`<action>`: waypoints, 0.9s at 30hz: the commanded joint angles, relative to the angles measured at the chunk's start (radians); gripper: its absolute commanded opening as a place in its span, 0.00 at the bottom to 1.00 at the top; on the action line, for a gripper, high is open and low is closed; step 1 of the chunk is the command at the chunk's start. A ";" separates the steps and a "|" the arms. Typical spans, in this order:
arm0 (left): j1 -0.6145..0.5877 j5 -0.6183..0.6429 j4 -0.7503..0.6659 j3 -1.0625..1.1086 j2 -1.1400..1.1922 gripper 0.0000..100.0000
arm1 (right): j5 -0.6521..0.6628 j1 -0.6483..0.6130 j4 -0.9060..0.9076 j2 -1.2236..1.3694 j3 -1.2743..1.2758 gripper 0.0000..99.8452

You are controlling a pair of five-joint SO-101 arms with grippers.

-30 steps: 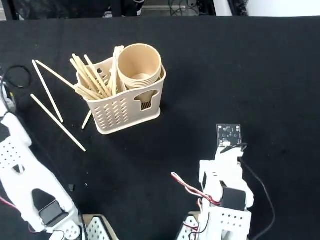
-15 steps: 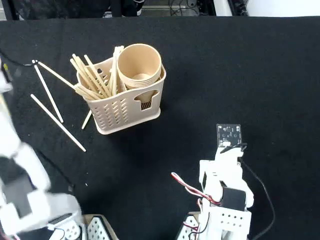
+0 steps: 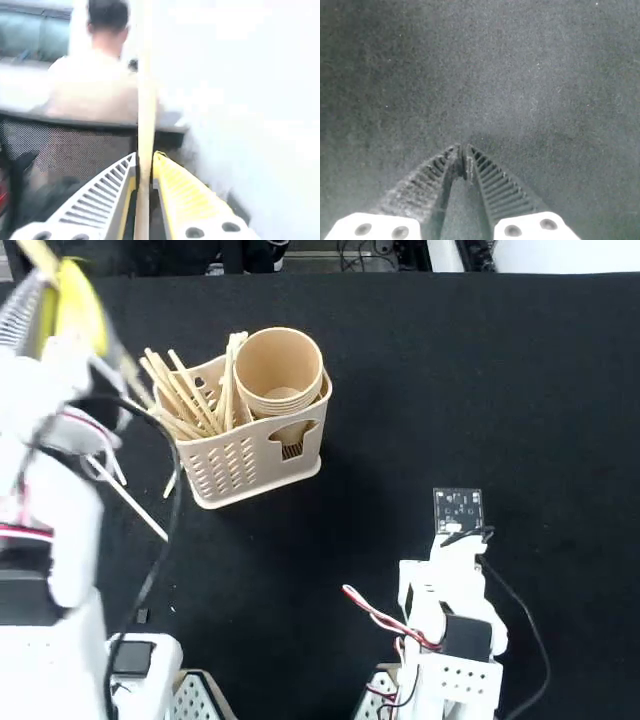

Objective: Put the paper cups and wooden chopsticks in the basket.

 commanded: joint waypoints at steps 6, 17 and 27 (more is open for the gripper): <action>0.116 0.017 -0.436 0.576 -0.195 0.03 | -0.003 -0.011 0.003 -0.067 -0.008 0.01; 0.119 0.017 -0.242 0.634 -0.198 0.07 | -0.003 -0.011 0.003 -0.067 -0.008 0.01; 0.031 0.180 0.023 0.464 -0.198 0.21 | -0.003 -0.011 0.003 -0.067 -0.008 0.01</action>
